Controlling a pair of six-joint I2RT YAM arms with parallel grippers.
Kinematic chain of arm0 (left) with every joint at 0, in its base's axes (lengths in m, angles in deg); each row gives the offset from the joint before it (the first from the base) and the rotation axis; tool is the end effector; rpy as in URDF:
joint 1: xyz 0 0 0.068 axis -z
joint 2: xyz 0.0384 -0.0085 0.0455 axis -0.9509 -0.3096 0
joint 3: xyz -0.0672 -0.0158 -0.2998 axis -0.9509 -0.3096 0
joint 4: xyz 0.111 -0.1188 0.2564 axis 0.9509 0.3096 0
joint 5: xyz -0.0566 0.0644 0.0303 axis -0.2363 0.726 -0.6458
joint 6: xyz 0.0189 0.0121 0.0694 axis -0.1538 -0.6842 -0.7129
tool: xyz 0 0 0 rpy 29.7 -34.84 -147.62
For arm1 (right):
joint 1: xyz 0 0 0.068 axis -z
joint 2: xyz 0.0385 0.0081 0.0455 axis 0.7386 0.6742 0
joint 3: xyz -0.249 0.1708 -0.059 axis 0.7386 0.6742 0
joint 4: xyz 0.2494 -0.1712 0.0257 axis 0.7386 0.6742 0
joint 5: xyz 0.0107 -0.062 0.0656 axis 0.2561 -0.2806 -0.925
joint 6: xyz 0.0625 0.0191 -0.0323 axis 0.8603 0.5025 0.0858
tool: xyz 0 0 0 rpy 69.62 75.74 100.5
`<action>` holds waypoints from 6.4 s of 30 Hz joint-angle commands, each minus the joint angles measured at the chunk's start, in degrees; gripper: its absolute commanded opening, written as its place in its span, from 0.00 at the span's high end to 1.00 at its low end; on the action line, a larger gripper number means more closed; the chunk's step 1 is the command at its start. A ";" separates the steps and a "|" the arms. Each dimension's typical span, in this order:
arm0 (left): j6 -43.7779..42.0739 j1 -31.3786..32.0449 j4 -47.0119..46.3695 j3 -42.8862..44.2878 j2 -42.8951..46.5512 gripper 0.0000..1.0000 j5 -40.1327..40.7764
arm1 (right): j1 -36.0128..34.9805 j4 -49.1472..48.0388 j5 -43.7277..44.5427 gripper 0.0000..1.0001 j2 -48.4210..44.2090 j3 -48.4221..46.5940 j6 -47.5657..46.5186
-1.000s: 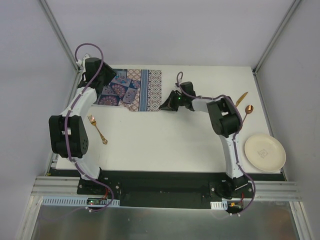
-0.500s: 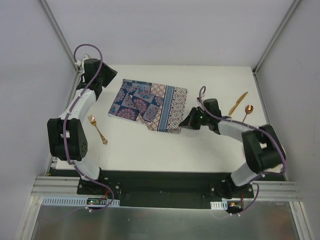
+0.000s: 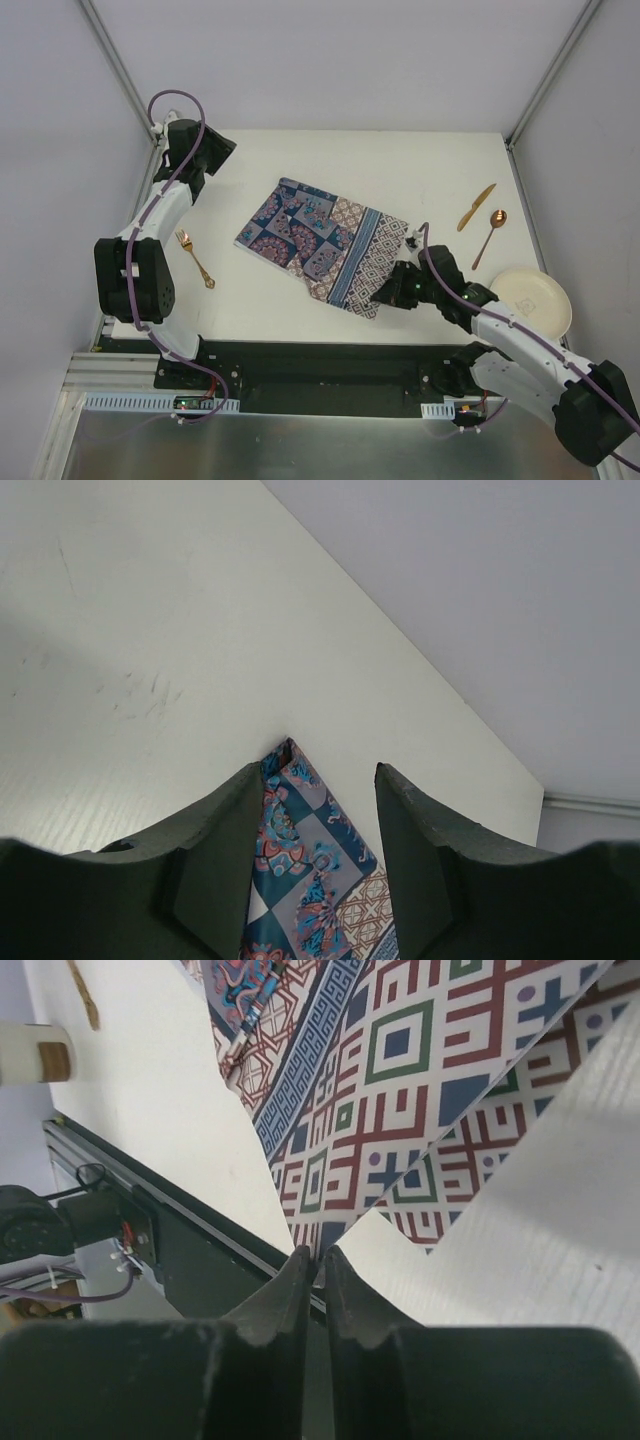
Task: Set the dinner table for one person
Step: Move the napkin to the center of the board, then flatten out the napkin at the center of the board.
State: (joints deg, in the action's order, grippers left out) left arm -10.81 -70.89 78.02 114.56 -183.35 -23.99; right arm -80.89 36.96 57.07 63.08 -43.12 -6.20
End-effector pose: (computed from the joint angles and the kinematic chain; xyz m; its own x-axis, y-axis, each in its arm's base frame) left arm 0.4644 -0.0119 0.3295 -0.2435 -0.7327 -0.6355 -0.1641 0.6769 -0.7176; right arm 0.1790 0.1422 0.1982 -0.7788 0.0343 -0.6263 -0.4259 0.7041 0.5681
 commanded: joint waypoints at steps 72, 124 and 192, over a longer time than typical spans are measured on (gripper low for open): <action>4.37 15.18 -8.42 -19.77 7.62 0.55 -3.50 | 5.24 -4.47 -7.28 0.95 62.71 -43.25 -11.44; 6.82 18.60 -12.11 -13.01 -4.83 0.55 -14.12 | 41.01 21.29 6.53 0.80 80.56 -97.68 -17.85; 3.22 8.50 -5.44 22.86 -40.72 0.54 -16.06 | 41.28 1.86 -2.62 0.81 54.71 -59.07 -9.33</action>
State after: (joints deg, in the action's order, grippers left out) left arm -7.86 -64.04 71.42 136.33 -222.76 -38.72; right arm -40.23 41.05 55.41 120.76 -101.67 -16.56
